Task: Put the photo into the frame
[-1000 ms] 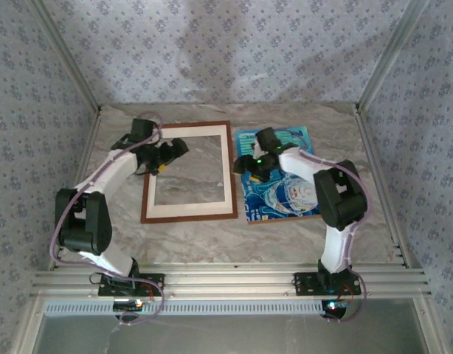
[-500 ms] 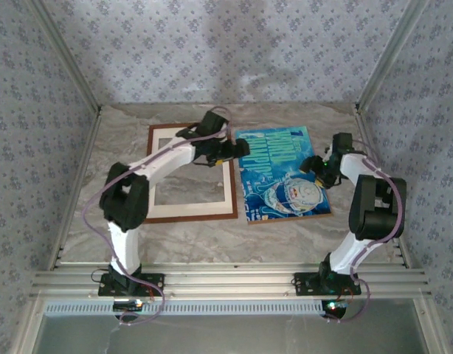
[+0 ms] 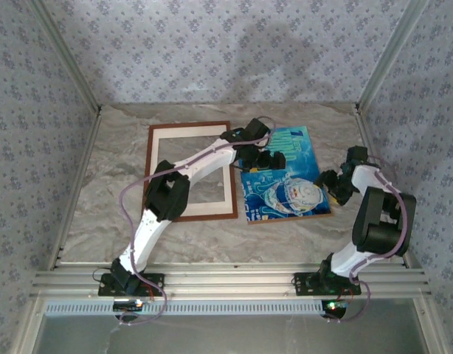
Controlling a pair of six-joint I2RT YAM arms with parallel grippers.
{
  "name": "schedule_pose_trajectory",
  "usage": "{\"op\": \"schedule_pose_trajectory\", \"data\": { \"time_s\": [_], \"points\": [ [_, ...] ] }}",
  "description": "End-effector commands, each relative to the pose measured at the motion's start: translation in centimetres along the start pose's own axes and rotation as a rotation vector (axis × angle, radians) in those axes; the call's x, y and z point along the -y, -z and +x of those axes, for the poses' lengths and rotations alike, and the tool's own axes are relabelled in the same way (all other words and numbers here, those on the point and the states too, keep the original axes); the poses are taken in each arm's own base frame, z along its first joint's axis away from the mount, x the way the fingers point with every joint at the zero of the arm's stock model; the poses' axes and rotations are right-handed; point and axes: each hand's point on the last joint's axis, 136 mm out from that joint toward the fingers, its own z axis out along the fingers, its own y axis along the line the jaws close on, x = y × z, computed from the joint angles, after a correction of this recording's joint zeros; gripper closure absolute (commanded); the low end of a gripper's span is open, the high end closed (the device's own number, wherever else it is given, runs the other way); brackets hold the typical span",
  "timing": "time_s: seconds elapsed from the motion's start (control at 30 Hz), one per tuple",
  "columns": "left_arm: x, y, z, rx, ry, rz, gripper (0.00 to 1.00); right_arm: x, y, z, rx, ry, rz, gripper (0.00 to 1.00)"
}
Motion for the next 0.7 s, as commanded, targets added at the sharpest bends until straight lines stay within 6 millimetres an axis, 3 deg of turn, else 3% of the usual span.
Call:
{"op": "schedule_pose_trajectory", "data": {
  "time_s": [0.0, 0.17, 0.5, 0.67],
  "points": [
    [-0.9, -0.7, 0.8, -0.056, 0.003, -0.018, 0.01, 0.8, 0.5, 2.3, -0.037, -0.014, 0.013, 0.28],
    [-2.1, -2.0, 1.6, -0.092, 0.010, -0.038, 0.01, 1.7, 0.3, 3.8, -0.062, -0.021, 0.032, 0.28],
    [-3.5, -3.7, 3.0, -0.146, 0.025, -0.057, 0.01, 2.3, -0.4, 3.2, -0.051, 0.024, 0.062, 0.28],
    [-4.1, -4.5, 3.7, -0.171, 0.037, -0.062, 0.01, 0.2, -1.5, 4.0, -0.075, 0.030, -0.030, 0.28]
  ]
}}
